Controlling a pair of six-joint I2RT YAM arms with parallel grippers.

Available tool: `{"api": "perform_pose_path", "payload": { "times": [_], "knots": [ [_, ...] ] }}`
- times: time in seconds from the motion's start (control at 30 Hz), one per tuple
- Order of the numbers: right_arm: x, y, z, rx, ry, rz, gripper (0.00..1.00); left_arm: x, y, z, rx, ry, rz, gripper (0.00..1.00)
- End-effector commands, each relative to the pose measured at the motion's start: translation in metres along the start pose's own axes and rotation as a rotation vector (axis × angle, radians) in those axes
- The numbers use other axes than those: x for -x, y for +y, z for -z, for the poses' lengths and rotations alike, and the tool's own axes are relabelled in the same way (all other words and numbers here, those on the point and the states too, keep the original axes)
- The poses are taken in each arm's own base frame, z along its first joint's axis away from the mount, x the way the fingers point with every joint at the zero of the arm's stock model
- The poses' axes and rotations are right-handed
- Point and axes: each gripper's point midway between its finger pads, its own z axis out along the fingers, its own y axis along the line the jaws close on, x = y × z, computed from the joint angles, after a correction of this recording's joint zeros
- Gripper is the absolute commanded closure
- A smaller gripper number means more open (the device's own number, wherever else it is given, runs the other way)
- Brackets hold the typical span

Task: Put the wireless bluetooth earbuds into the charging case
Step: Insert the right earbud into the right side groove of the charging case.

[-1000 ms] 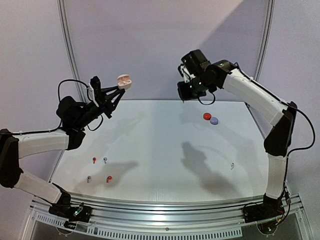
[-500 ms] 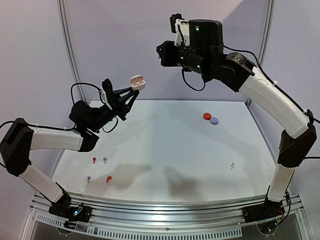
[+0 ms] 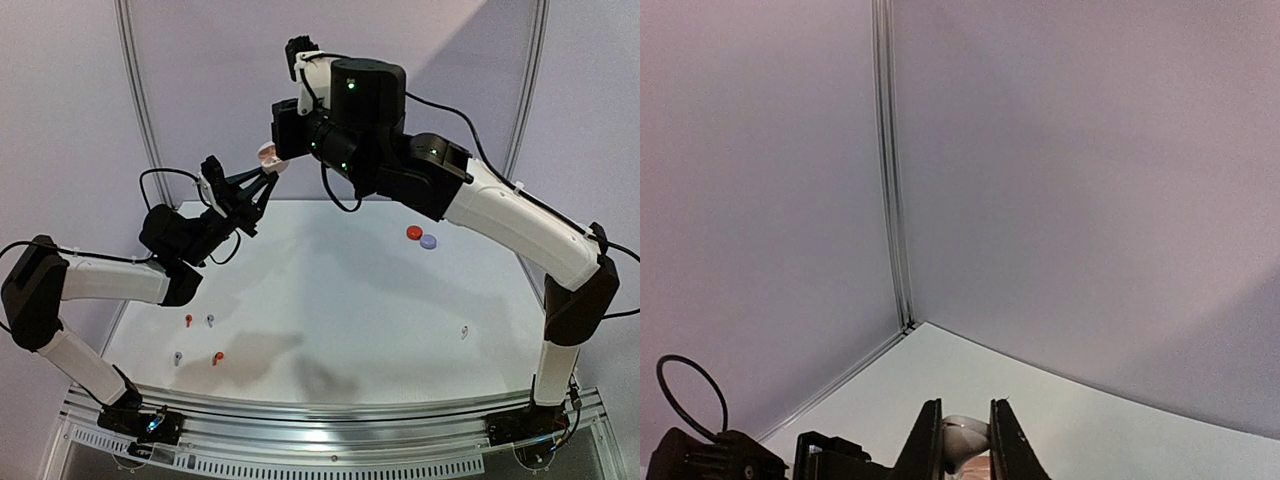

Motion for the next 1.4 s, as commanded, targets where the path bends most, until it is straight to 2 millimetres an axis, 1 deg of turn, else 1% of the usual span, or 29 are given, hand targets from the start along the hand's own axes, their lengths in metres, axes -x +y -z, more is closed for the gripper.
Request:
{"api": "perform_pose_path", "payload": {
  "times": [0.0,0.1,0.23,0.4,0.53,0.67,0.87,1.2,1.37],
  "knots": [
    [-0.014,-0.004,-0.006,-0.045,0.007,0.021,1.00,0.015,-0.007,0.003,0.005,-0.054,-0.057,1.00],
    [-0.021,-0.003,-0.006,-0.041,0.023,0.005,1.00,0.016,-0.004,0.003,0.019,-0.056,-0.070,1.00],
    [-0.024,-0.005,-0.007,-0.053,0.030,-0.015,1.00,0.015,-0.001,0.003,0.034,-0.055,-0.068,1.00],
    [-0.041,-0.003,-0.010,-0.055,0.050,-0.055,1.00,0.016,0.000,0.003,0.034,-0.056,-0.059,1.00],
    [-0.040,-0.005,-0.011,-0.071,0.038,-0.067,1.00,0.014,0.001,0.004,0.035,-0.051,-0.055,1.00],
    [-0.042,-0.006,-0.011,-0.074,0.049,-0.062,1.00,0.014,0.002,0.004,0.039,-0.050,-0.058,1.00],
    [-0.057,-0.004,-0.013,-0.068,0.089,-0.064,1.00,0.014,0.004,0.002,0.041,-0.052,-0.066,1.00],
    [-0.066,0.003,-0.017,-0.041,0.108,-0.067,1.00,0.016,0.002,0.002,0.034,-0.056,-0.073,1.00],
    [-0.073,0.000,-0.020,-0.051,0.123,-0.059,1.00,0.016,0.002,0.004,0.036,-0.054,-0.076,1.00]
  ]
}}
